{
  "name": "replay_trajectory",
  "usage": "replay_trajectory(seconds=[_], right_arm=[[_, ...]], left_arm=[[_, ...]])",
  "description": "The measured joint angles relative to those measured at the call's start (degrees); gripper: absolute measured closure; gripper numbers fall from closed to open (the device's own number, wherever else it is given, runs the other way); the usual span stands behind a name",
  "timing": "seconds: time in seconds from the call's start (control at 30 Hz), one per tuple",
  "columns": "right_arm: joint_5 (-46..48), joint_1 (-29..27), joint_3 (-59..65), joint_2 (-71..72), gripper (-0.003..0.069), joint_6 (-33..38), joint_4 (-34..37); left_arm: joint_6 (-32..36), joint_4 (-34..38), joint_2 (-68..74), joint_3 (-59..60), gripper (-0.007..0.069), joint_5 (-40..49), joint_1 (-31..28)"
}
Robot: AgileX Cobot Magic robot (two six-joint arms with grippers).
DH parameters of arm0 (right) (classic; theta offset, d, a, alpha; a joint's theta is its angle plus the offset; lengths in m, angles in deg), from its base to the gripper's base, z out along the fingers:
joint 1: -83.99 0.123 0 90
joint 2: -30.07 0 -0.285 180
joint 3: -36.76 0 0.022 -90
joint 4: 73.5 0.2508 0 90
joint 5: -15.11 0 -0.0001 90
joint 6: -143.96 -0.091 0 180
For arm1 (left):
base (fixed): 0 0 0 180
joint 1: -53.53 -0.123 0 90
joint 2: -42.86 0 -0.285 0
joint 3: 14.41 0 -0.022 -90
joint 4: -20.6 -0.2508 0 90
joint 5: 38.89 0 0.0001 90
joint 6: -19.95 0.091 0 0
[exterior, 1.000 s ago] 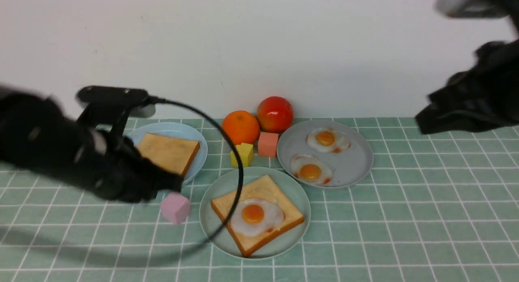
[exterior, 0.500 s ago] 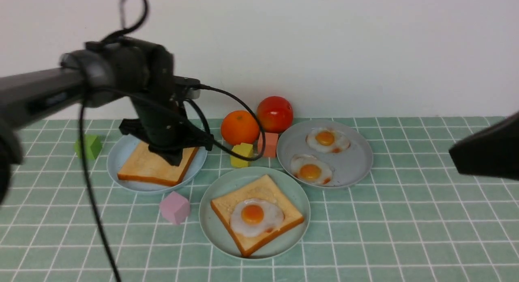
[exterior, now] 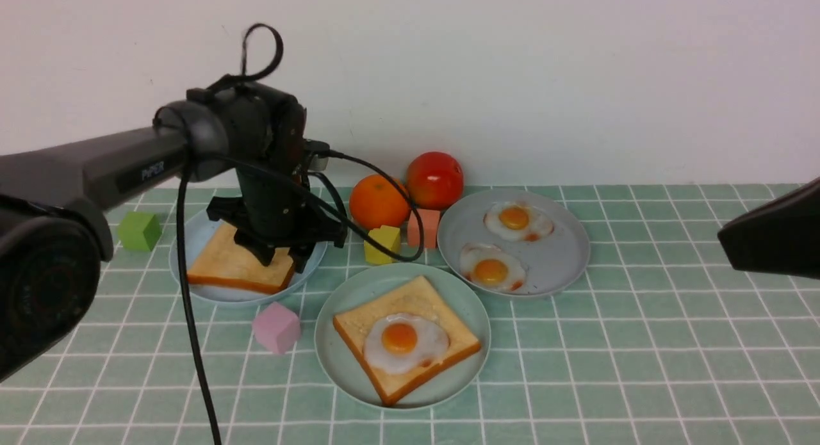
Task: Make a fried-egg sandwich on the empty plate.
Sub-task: Use the left arm to grab a slice of bread
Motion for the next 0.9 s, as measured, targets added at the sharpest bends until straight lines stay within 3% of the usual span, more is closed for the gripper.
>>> replay_trajectory(seconds=[0.33,0.4,0.47,0.6,0.9], right_arm=[[0.00,0.00,0.00,0.00,0.0654,0.00,-0.15],[0.00,0.00,0.00,0.00,0.0654,0.00,-0.15],[0.06,0.00,0.00,0.00,0.0650,0.00,-0.15],[0.49,0.00,0.00,0.00,0.0648,0.00,-0.18],[0.92,0.00,0.14,4.05,0.0645,0.00,-3.36]], left_arm=[[-0.15,-0.50,1.45,-0.55,0.0275,0.10,0.00],[-0.15,-0.79,1.57,-0.66,0.0309,0.45,0.08],[-0.15,-1.22,1.63,-0.72,0.0442,0.84,0.18],[0.10,-0.96,1.27,-0.78,0.0561,0.84,0.34],[3.04,0.69,-9.44,-0.47,0.0569,3.51,0.34]])
